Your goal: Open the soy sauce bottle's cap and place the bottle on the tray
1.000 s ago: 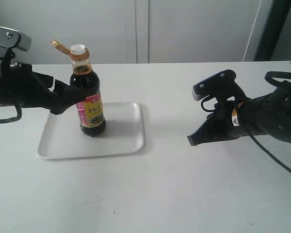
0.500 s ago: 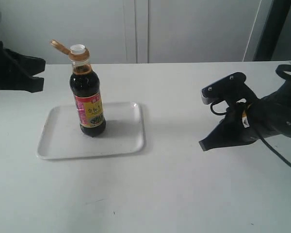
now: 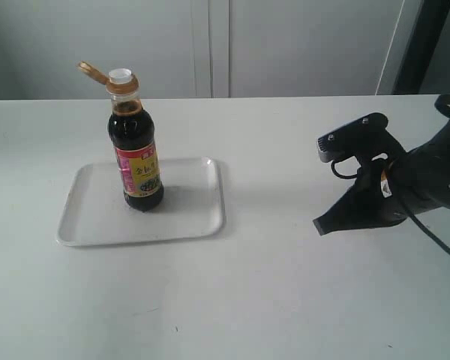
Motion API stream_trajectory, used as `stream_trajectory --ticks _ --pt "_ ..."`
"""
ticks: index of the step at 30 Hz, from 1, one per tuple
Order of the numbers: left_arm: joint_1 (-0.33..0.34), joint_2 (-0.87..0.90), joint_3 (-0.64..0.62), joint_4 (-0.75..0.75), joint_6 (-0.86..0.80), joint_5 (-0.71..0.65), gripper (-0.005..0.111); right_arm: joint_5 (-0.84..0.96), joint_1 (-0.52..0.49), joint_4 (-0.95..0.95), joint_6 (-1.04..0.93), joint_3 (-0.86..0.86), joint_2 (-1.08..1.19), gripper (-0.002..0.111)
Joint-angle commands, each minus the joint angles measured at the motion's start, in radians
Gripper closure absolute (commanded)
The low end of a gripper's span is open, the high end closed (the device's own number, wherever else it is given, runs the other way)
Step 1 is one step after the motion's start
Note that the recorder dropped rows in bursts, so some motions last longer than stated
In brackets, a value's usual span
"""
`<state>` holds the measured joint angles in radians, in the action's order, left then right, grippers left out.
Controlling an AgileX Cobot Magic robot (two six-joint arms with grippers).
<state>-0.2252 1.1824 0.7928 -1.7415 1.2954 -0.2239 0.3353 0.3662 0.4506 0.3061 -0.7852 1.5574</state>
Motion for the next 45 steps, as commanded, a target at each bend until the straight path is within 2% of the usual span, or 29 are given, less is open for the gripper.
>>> stream_trajectory --ticks 1,4,7,13,17,21,26,32,35,40,45 --pt "0.003 -0.013 -0.002 0.089 -0.090 -0.210 0.107 0.001 -0.007 -0.009 0.004 -0.014 -0.010 0.108" --pt "0.003 -0.013 -0.002 0.258 -0.227 -0.263 0.107 0.001 -0.007 -0.013 0.005 -0.041 -0.010 0.108" --pt "0.003 -0.005 0.001 0.495 -0.457 -0.324 0.107 0.028 -0.007 -0.036 0.005 -0.081 -0.010 0.108" --pt "0.003 0.033 0.065 0.918 -0.856 -0.477 0.107 0.200 -0.007 -0.058 -0.042 -0.180 -0.009 0.108" --pt "0.003 0.033 0.111 1.119 -1.002 -0.519 0.107 0.343 -0.007 -0.072 -0.094 -0.227 -0.009 0.108" --pt "0.003 0.033 0.145 1.236 -1.088 -0.586 0.107 0.487 -0.038 -0.134 -0.196 -0.267 -0.009 0.108" --pt "0.003 0.033 0.184 1.309 -1.141 -0.704 0.107 0.604 -0.143 -0.243 -0.285 -0.299 -0.009 0.108" --pt "0.007 0.033 0.232 1.400 -1.170 -0.824 0.107 0.597 -0.228 -0.325 -0.287 -0.293 -0.043 0.108" --pt "0.066 0.033 0.243 1.513 -1.248 -0.838 0.107 0.547 -0.240 -0.329 -0.285 -0.258 -0.096 0.108" --pt "0.163 0.002 0.243 1.614 -1.315 -0.756 0.107 0.387 -0.240 -0.347 -0.285 -0.157 -0.224 0.108" --pt "0.168 -0.113 0.215 1.610 -1.315 -0.582 0.107 0.222 -0.240 -0.347 -0.280 -0.050 -0.354 0.108"
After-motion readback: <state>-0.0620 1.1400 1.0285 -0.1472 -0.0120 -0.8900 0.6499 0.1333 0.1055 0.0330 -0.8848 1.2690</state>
